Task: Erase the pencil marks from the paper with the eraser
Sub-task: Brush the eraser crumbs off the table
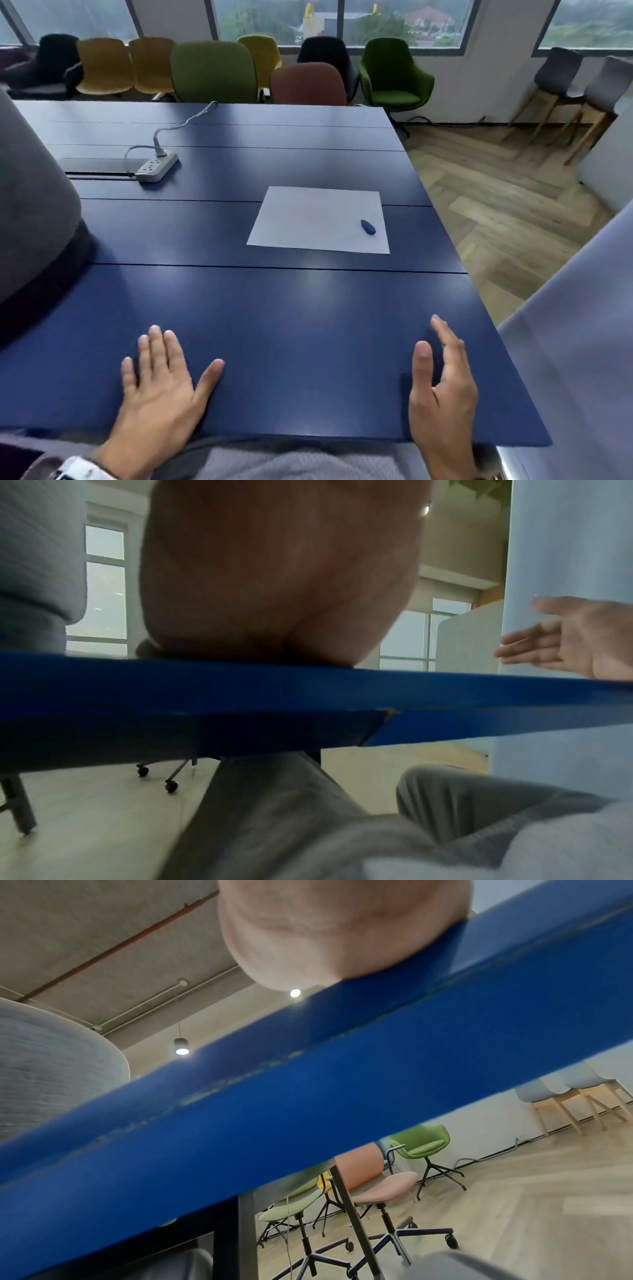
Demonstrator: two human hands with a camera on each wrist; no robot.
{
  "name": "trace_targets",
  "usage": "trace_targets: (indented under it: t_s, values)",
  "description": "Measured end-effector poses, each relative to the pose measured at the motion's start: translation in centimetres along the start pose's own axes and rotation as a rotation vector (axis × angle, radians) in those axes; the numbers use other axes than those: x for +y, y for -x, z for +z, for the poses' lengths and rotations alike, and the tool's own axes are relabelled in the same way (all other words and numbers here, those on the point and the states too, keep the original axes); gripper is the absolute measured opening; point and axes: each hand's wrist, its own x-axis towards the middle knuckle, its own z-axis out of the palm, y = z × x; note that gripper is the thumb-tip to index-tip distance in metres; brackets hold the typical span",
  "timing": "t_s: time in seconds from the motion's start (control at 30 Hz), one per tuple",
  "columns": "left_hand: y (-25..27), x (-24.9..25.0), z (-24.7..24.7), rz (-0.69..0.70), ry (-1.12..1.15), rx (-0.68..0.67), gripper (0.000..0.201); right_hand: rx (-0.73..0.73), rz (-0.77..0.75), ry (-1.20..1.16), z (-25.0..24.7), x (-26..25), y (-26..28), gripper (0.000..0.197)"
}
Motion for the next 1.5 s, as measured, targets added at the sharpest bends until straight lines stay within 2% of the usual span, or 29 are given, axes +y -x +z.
trace_targets:
  t_s: [0.07,0.1,0.2,0.27,0.37,0.43,0.5,0.53,0.6,0.67,0.73,0.83,0.93,0.97,1.03,1.17,1.27,1.33,1.4,1.5]
  values:
    - [0.6,2.6,-0.1,0.012,0.021,-0.054,0.133,-0.01,-0.013,0.023,0.0,0.1,0.0,0.076]
    - [0.5,4.3,0.0,0.072,0.04,-0.062,0.136,-0.014,-0.014,0.029,0.0,0.1,0.0,0.076]
    - [1.4,10.4,0.8,0.366,0.151,-0.001,0.124,-0.013,-0.025,0.034,0.0,0.1,0.1,0.082]
    - [2.7,14.1,1.2,0.544,0.183,-0.028,0.117,0.0,-0.014,0.04,0.0,0.0,0.0,0.079]
    - [4.1,18.3,0.6,0.704,0.175,-0.191,0.116,0.032,0.009,0.01,-0.2,0.1,-0.1,0.072]
    - [4.8,19.7,-1.4,0.748,0.246,-0.369,0.097,0.043,-0.007,-0.056,-0.5,0.0,-0.3,0.063]
    - [4.7,19.2,-3.6,0.705,0.445,-0.455,0.079,0.026,0.004,-0.062,-0.7,-0.1,-0.5,0.052]
    - [4.4,18.3,-4.5,0.672,0.531,-0.438,0.076,-0.003,0.001,-0.038,-0.6,-0.1,-0.6,0.052]
    - [3.9,15.6,-6.3,0.625,0.622,-0.337,0.079,-0.123,-0.074,0.153,0.0,-0.1,-0.4,0.068]
    - [3.1,12.6,-7.4,0.58,0.653,-0.248,0.09,-0.403,-0.31,0.482,1.7,-0.7,0.5,0.078]
    - [2.4,10.0,-7.9,0.533,0.674,-0.188,0.102,-0.71,-0.467,0.705,4.6,-2.3,2.6,0.081]
    - [1.8,7.9,-7.9,0.499,0.706,-0.158,0.111,-0.93,-0.476,0.808,8.9,-4.2,5.1,0.092]
    - [2.0,6.9,-7.8,0.504,0.662,-0.175,0.101,-0.902,-0.593,0.814,10.8,-5.4,4.4,0.101]
    - [2.2,6.5,-7.8,0.523,0.645,-0.181,0.106,-0.959,-0.524,0.82,10.4,-5.5,3.6,0.099]
    - [2.1,5.4,-7.7,0.549,0.572,-0.212,0.12,-0.948,-0.411,0.838,8.6,-5.3,1.8,0.097]
    - [2.1,3.7,-8.1,0.513,0.432,-0.247,0.084,-0.815,-0.221,0.91,3.2,-2.4,-1.4,0.106]
    - [1.8,2.4,-8.5,0.504,0.374,-0.244,0.081,-0.76,-0.068,1.032,-0.3,-0.8,-3.3,0.126]
    - [1.3,1.9,-8.7,0.501,0.371,-0.23,0.082,-0.758,0.002,1.047,-0.7,-1.3,-3.9,0.131]
    - [0.8,1.8,-8.7,0.517,0.363,-0.218,0.084,-0.782,-0.08,1.022,0.6,-2.9,-3.6,0.122]
    - [0.5,2.3,-8.8,0.552,0.338,-0.2,0.086,-0.936,-0.285,0.913,4.9,-6.2,-1.6,0.109]
